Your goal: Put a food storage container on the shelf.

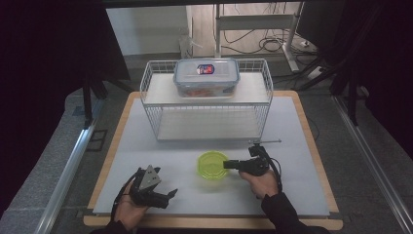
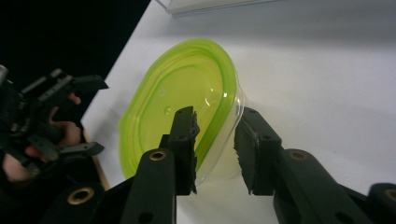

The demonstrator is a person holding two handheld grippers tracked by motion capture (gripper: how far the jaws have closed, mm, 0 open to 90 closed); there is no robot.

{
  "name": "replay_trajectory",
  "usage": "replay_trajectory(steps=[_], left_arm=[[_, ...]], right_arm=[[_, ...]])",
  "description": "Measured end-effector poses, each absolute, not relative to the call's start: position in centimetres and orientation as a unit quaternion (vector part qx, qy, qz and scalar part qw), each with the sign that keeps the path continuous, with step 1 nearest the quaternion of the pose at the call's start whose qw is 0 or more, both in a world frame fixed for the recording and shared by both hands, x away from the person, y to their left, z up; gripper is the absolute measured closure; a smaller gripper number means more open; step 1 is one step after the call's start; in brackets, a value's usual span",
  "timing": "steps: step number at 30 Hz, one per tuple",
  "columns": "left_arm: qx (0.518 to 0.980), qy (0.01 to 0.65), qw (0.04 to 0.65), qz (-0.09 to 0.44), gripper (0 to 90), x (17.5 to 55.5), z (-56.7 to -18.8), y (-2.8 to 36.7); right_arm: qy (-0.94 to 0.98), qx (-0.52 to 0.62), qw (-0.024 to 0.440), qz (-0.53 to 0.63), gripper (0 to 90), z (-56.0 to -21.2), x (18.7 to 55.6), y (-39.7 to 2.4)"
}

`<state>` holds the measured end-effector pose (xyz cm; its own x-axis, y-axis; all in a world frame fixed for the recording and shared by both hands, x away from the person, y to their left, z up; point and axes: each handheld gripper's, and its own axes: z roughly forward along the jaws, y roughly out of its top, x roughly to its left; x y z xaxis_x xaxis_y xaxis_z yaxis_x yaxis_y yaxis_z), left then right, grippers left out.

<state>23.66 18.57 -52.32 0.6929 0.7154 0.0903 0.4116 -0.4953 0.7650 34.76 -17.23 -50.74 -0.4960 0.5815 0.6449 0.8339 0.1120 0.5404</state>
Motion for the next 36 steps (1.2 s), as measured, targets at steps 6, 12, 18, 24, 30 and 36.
replay_trajectory(steps=[6,12,18,24,30,36], left_arm=[[0.841,0.335,0.374,0.203,6.1,23.7,-52.3,18.6],[0.84,0.335,0.375,0.204,6.1,23.6,-52.3,18.5],[0.84,0.334,0.377,0.204,5.9,23.7,-52.3,18.6],[0.839,0.334,0.379,0.205,5.8,23.6,-52.1,18.7],[0.839,0.332,0.379,0.206,5.7,23.6,-52.1,18.8],[0.841,0.331,0.378,0.202,5.1,23.7,-52.1,18.8]], right_arm=[[-0.711,-0.494,0.176,-0.468,80.4,-51.0,34.9,-17.4],[-0.707,-0.497,0.179,-0.47,81.1,-50.7,34.7,-17.4],[-0.692,-0.491,0.203,-0.489,81.2,-48.9,35.0,-17.5],[-0.688,-0.486,0.205,-0.499,81.2,-46.0,35.5,-17.1],[-0.693,-0.475,0.192,-0.507,81.2,-42.1,36.0,-16.9],[-0.698,-0.465,0.175,-0.516,81.2,-38.7,36.4,-16.9]])
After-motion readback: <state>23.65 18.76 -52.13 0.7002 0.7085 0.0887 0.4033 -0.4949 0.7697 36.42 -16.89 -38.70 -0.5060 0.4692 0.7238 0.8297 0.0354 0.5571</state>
